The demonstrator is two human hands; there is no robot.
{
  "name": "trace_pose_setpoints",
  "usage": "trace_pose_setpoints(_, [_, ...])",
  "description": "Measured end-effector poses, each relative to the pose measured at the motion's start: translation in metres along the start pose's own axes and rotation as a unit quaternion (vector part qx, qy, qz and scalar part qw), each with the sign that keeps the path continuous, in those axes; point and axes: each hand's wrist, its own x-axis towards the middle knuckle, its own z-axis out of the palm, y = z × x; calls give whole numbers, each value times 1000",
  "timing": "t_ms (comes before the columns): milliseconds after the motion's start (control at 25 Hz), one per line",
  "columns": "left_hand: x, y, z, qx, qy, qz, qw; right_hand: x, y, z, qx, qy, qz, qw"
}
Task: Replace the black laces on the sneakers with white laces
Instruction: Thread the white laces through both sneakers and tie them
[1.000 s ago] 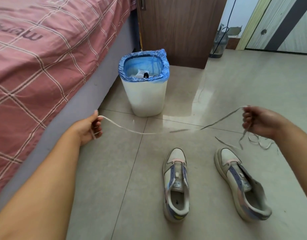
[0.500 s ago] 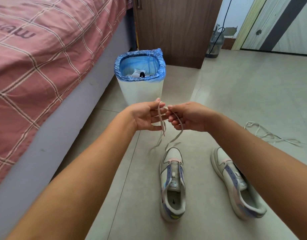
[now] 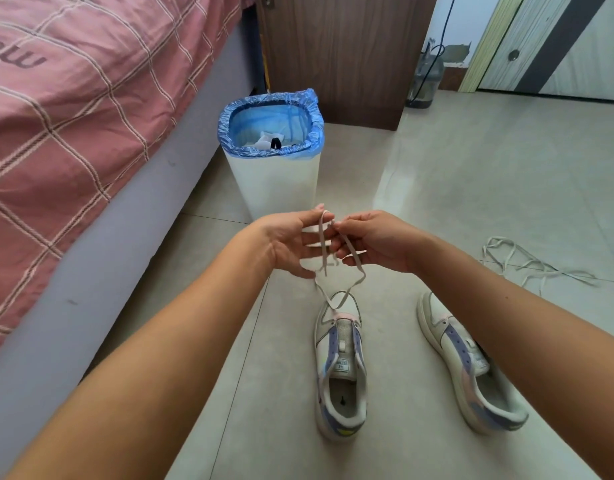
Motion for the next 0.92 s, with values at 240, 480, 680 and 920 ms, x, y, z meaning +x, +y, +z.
trace_pose_setpoints(240, [19, 10, -11, -76, 165, 117, 976, -2, 7, 0, -9, -27, 23, 999])
trace_pose_setpoints(480, [26, -17, -104, -201, 287, 112, 930, -18, 10, -28, 3, -63, 64, 996])
trace_pose_setpoints(680, [24, -29, -151, -273, 338, 115, 894, -31, 6, -58, 73, -53, 94, 992])
trace_pose_setpoints(920, [23, -27, -162, -293, 321, 124, 892, -38, -2, -102, 159, 53, 25, 986])
